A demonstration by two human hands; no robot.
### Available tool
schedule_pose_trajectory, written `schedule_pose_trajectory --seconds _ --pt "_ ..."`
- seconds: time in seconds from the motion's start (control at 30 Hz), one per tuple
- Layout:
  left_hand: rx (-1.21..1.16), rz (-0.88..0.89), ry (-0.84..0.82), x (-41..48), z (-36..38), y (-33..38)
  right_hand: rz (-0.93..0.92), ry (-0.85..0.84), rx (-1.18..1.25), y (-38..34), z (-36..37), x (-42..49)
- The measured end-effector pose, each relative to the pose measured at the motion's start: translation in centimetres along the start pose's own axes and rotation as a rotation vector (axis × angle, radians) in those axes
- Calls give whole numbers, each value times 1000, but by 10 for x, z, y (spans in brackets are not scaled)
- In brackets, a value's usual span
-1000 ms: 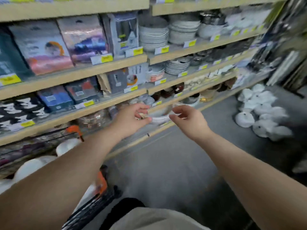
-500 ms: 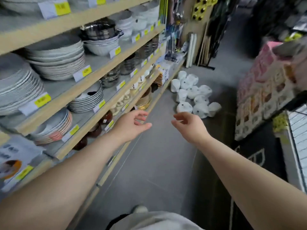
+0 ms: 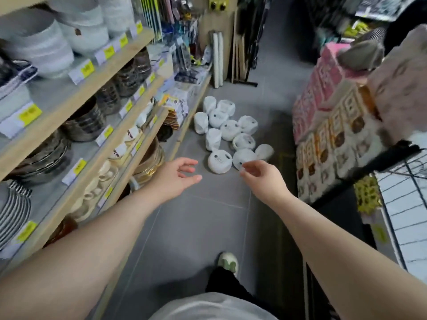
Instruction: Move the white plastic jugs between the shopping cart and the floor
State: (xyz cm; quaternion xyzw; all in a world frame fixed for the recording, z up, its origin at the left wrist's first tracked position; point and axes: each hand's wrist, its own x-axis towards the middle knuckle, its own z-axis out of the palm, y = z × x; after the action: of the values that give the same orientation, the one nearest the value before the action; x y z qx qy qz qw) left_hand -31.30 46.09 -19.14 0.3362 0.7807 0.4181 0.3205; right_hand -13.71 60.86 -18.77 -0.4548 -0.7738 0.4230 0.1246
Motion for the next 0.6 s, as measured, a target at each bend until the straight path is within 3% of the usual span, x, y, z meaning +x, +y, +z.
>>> schedule_pose_trajectory --seconds 0.4,0.6 --pt "-33 -188 19 220 30 14 65 -217 -100 0 -35 249" --pt "-26 -209 -47 357 27 3 125 -212 -126 -2 -24 378"
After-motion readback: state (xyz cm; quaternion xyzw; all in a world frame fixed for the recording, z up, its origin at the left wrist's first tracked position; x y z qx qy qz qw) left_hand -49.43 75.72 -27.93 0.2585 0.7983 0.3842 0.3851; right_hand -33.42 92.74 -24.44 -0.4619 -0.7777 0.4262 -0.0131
